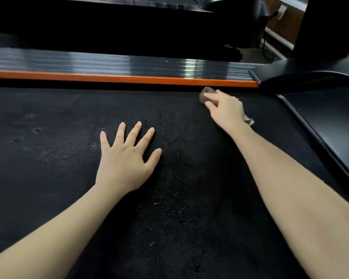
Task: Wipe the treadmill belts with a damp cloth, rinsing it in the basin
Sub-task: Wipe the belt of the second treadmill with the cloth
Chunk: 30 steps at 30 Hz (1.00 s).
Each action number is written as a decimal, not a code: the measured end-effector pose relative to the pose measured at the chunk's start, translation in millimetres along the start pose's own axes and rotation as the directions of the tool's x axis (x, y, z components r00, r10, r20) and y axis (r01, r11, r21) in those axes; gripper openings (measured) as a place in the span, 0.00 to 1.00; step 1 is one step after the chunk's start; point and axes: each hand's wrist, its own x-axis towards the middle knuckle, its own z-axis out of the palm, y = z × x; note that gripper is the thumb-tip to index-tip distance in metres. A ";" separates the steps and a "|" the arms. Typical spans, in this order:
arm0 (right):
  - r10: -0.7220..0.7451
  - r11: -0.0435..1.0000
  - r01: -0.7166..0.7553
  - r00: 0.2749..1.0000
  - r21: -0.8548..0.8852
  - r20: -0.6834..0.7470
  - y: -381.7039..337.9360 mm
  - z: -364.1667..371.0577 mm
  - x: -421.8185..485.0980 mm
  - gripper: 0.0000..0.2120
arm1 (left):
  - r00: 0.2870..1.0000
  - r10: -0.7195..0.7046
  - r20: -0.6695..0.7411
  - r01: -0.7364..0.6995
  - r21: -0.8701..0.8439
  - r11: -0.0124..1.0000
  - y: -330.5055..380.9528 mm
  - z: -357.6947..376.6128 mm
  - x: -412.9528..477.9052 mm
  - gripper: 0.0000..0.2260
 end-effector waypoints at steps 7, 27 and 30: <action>-0.162 0.986 0.160 0.986 0.051 0.036 -20.1 -4.3 -45.3 0.15 | 1.000 0.009 0.011 -0.009 0.003 1.000 -0.8 -1.2 0.9 0.29; -0.056 0.997 0.053 0.997 0.065 0.048 47.7 -77.4 -219.6 0.14 | 0.999 0.022 0.042 -0.024 0.025 0.999 -4.5 -4.0 3.6 0.30; -0.354 0.929 0.312 0.907 0.201 0.230 19.5 -88.1 -287.2 0.16 | 0.999 0.021 0.049 -0.022 0.014 1.000 -7.0 -6.4 2.7 0.30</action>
